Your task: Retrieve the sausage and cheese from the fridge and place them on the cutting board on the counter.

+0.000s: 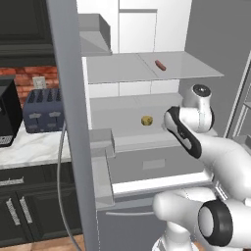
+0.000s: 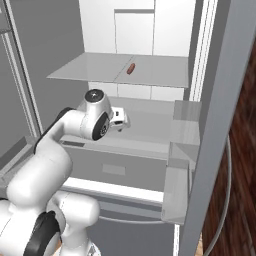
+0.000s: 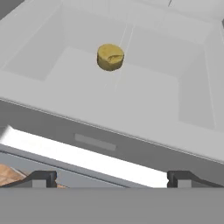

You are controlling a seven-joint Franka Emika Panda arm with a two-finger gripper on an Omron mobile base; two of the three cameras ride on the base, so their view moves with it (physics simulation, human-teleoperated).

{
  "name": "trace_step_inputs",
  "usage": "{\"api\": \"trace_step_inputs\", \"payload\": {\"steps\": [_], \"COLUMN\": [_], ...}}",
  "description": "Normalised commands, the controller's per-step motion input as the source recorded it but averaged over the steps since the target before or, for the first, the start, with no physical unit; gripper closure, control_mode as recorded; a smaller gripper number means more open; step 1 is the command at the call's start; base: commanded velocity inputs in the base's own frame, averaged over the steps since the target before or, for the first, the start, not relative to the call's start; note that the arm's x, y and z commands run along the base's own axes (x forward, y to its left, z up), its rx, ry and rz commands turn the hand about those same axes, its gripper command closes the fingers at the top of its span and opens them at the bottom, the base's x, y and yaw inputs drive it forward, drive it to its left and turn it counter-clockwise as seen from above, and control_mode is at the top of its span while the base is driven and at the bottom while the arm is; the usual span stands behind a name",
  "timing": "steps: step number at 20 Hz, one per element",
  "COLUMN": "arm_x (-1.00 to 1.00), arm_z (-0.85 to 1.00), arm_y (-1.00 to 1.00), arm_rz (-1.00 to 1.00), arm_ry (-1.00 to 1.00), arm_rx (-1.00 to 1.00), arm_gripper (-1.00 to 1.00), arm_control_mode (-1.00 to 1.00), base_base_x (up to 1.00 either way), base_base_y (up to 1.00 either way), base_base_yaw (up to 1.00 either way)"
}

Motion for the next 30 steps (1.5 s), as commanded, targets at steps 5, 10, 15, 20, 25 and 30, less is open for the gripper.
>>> {"api": "trace_step_inputs", "payload": {"steps": [5,10,15,20,25,30], "arm_x": [0.17,0.27,0.22,0.15,0.06,0.0], "arm_z": [0.04,0.0,-0.01,0.0,-0.03,-0.02], "arm_y": [0.31,0.29,0.09,0.0,0.02,0.02], "arm_rz": [0.0,-0.01,0.0,0.0,-0.01,-0.02], "arm_ry": [0.0,0.0,-0.03,-0.04,-0.07,-0.11], "arm_rx": [0.0,0.03,0.06,0.05,0.07,0.06], "arm_gripper": [-1.0,-1.0,-1.0,-1.0,-1.0,-1.0], "arm_control_mode": [-1.0,-1.0,-1.0,-1.0,-1.0,-1.0], "base_base_x": [0.0,0.0,0.0,0.0,0.0,0.0], "base_base_y": [0.0,0.0,0.0,0.0,0.0,0.0], "base_base_yaw": [0.0,0.0,0.0,0.0,0.0,0.0]}}
